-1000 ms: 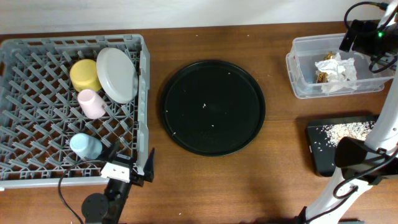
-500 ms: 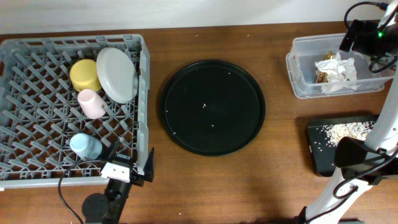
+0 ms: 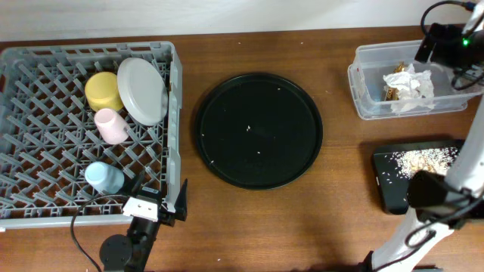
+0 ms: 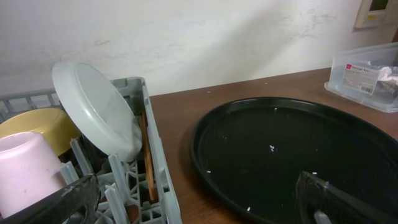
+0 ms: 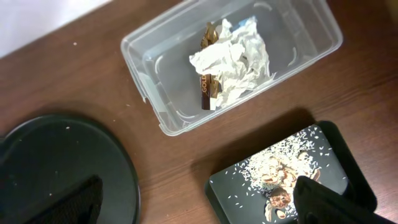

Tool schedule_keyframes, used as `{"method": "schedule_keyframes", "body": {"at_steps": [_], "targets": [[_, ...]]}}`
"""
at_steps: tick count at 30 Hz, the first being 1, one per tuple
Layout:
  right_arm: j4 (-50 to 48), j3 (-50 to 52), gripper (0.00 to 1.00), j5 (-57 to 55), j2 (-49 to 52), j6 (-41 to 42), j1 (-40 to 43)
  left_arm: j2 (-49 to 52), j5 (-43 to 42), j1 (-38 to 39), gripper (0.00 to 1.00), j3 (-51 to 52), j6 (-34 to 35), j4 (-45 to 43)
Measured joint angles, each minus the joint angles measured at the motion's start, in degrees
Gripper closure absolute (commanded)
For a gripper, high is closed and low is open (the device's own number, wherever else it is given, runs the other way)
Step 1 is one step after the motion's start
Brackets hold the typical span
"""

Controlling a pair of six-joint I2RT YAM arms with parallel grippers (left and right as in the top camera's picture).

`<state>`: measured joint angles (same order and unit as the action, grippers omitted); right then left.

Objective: Sort waste into correct bins and load items into the dishwasher rack

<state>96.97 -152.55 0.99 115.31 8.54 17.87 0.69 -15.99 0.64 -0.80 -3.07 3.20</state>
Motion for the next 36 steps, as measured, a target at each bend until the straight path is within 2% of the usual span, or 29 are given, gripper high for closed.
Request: {"method": "schedule_keyframes", "body": {"at_steps": [3,8,13,16,19,21,25,27,30,36], "targets": [[0.0,0.3,0.02,0.0,-11.0,0.0,0.0,0.0,0.0,0.0,0.0,0.0,0.0,0.0],[0.0,-0.7,0.02,0.0,-36.0,0.0,0.0,0.0,0.0,0.0,0.0,0.0,0.0,0.0],[0.0,-1.0,0.02,0.0,-51.9,-0.2,0.0,0.0,0.0,0.0,0.0,0.0,0.0,0.0],[0.0,-0.9,0.02,-1.6,-57.8,-1.4,0.0,0.0,0.0,0.0,0.0,0.0,0.0,0.0],[-0.3,4.2,0.02,-0.7,-64.1,-1.8,0.0,0.0,0.0,0.0,0.0,0.0,0.0,0.0],[-3.3,17.3,0.02,1.7,-69.4,-2.3,0.0,0.0,0.0,0.0,0.0,0.0,0.0,0.0],[-30.7,52.6,0.02,12.3,-80.1,-2.7,-1.7,0.0,0.1,0.0,0.0,0.0,0.0,0.0],[-45.3,76.4,0.02,17.7,-90.5,-2.4,-6.6,0.0,0.2,0.0,0.0,0.0,0.0,0.0],[-55.3,96.5,0.02,19.9,-102.6,-2.1,-10.6,-0.1,0.4,0.0,0.0,0.0,0.0,0.0],[-78.2,122.9,0.02,21.0,-113.6,-0.4,-14.5,-0.1,0.4,0.0,0.0,0.0,0.0,0.0]]}}
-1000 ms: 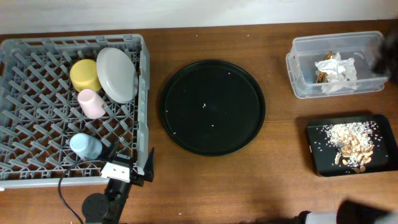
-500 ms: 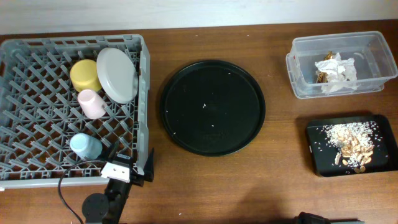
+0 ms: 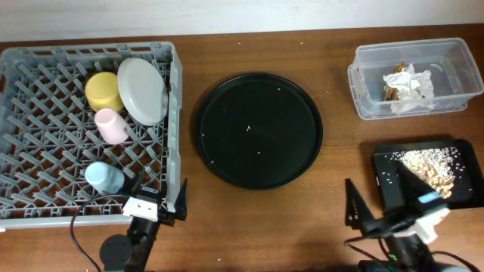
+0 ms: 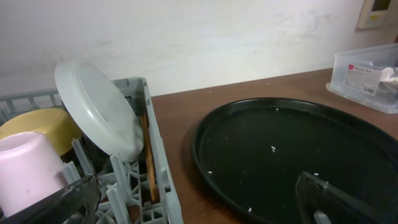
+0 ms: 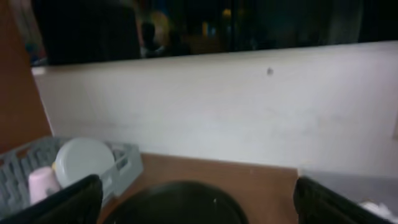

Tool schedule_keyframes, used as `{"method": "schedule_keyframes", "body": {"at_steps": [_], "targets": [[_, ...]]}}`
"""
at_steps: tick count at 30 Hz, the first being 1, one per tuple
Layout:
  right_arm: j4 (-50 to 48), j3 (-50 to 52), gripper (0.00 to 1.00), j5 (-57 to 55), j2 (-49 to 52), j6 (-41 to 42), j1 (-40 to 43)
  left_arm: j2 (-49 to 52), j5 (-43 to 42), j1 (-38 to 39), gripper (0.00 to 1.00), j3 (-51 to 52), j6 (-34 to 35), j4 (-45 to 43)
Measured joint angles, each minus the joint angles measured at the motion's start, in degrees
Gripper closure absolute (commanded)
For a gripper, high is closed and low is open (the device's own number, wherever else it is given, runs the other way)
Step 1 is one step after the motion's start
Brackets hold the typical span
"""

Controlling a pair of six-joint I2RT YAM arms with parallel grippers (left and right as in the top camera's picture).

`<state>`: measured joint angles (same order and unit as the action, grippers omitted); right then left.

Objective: Sort waste into correct bins and load items into the dishwasher rack

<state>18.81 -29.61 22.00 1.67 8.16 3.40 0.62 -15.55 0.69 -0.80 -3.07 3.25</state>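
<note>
The grey dishwasher rack (image 3: 174,53) at the left holds a yellow bowl (image 3: 102,89), a grey plate (image 3: 142,91) on edge, a pink cup (image 3: 110,125) and a blue cup (image 3: 103,177). In the left wrist view a brown stick (image 4: 147,155) stands behind the grey plate (image 4: 96,109). A clear bin (image 3: 363,87) at the back right contains crumpled paper (image 3: 409,81) and a wrapper. A small black tray (image 3: 389,193) carries rice and food scraps. My left gripper (image 3: 159,194) is open at the rack's front right corner. My right gripper (image 3: 383,195) is open, low at the front, left of the small tray.
A large round black tray (image 3: 259,130) with a few rice grains lies in the middle of the table. The right wrist view shows it as a dark disc (image 5: 177,202) before a white wall, with the rack (image 5: 121,168) at the left.
My right arm was raised at the far right, its camera looking down on the clear bin and small tray. Now its gripper sits low at the front edge, facing across the table. The left arm is unchanged.
</note>
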Motion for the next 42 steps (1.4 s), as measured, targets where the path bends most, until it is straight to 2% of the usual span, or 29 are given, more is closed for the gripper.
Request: {"method": "schedule_keyframes", "body": {"at_steps": [5,8,14,21,25,29,31,35,42], "targets": [[-9.2,11.2,0.02,0.0,-0.8,1.8,-0.8,0.0,0.0,0.0,0.0,0.0,0.0,0.0],[-10.4,15.5,0.02,-0.1,-0.8,2.2,-0.8,0.0,0.0,0.0,0.0,0.0,0.0,0.0],[-14.2,19.9,0.02,-2.3,-0.8,2.3,-2.1,0.0,0.0,0.0,0.0,0.0,0.0,0.0],[-25.6,27.5,0.02,-4.6,-0.8,2.4,-2.4,0.0,0.0,0.0,0.0,0.0,0.0,0.0],[-25.0,28.9,0.02,-8.1,-0.8,2.0,-3.6,0.0,0.0,0.0,0.0,0.0,0.0,0.0],[-15.8,29.0,0.02,-18.3,-0.9,1.7,-4.7,0.0,0.0,0.0,0.0,0.0,0.0,0.0],[-14.6,29.0,0.02,-21.2,-0.9,-1.4,-4.7,0.0,0.0,0.0,0.0,0.0,0.0,0.0],[-14.5,29.0,0.02,-22.3,-0.9,-7.5,-4.7,0.0,0.0,0.0,0.01,0.0,0.0,0.0],[-14.6,29.0,0.02,-22.3,-0.9,-9.7,-4.7,0.0,0.0,0.0,0.0,0.0,0.0,0.0]]}}
